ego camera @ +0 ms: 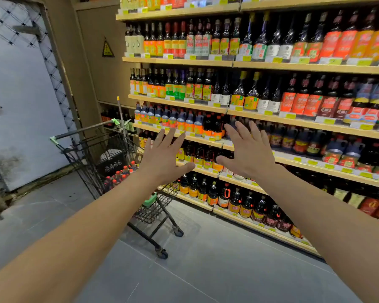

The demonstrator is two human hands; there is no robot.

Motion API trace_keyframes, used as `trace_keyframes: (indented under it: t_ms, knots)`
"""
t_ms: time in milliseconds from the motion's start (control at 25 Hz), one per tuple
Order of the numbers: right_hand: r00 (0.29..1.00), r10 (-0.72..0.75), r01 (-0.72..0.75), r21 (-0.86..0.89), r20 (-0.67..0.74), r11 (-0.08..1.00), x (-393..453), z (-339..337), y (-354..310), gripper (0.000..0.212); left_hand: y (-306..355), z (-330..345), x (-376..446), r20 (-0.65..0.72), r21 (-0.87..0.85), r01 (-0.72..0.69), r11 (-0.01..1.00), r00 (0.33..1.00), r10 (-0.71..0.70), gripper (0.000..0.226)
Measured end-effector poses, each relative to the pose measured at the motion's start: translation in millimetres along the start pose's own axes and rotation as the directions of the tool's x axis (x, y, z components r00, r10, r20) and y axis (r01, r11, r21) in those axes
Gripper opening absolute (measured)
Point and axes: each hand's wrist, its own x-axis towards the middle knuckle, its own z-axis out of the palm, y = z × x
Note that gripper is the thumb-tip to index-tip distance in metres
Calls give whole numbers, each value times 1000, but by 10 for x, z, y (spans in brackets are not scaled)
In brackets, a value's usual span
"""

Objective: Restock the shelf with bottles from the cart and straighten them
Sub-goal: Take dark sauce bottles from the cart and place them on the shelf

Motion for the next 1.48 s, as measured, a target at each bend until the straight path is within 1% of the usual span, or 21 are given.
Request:
trace_keyframes:
  t_ms: [120, 280, 400, 600, 680, 800, 880, 1000, 1160, 1240, 1360, 1480]
  knots:
    - [996, -82, 83, -18, 18, 996, 401, 415, -99, 92, -287, 249, 188, 10, 81, 71, 994, 997, -72, 91]
    - [978, -191, 188, 47, 78, 981, 1098, 1096, -181, 93, -734, 716, 546, 31, 133, 176, 975, 983, -181, 91]
    - [953, -282, 270, 112, 111, 956, 1623, 1502, -222, 92, -974, 990, 828, 35, 176, 271, 946, 959, -281, 90]
    - [879, -451, 422, 189, 157, 887, 2470, 2299, -408, 92, -1408, 1453, 1140, 45, 158, 482, 862, 868, -494, 92]
    - [848, -500, 465, 207, 177, 861, 2690, 2577, -516, 92, -1587, 1592, 1176, 64, 167, 543, 823, 827, -558, 92]
    - [800, -567, 511, 272, 196, 815, 3111, 3012, -780, 90, -1998, 1854, 1258, 55, 164, 631, 758, 762, -645, 91]
    - [773, -602, 543, 283, 200, 791, 3381, 3291, -1003, 91, -2333, 2046, 1312, 54, 170, 666, 727, 730, -681, 91]
    - [721, -656, 595, 285, 224, 751, 3771, 3725, -1375, 93, -2838, 2306, 1392, 54, 126, 724, 678, 678, -734, 93]
    - [656, -718, 633, 348, 233, 691, 4269, 4156, -1892, 93, -3479, 2636, 1487, 76, 97, 780, 619, 614, -786, 92]
    - [614, -756, 663, 372, 227, 650, 4487, 4349, -2110, 90, -3763, 2778, 1563, 99, 98, 796, 598, 590, -802, 90]
    - [580, -777, 672, 394, 245, 627, 4767, 4699, -2365, 93, -4060, 2938, 1722, 131, 81, 811, 580, 568, -813, 88]
    - [505, -819, 692, 438, 274, 574, 5111, 5123, -2652, 93, -4404, 3172, 1930, 159, 85, 826, 557, 541, -826, 88]
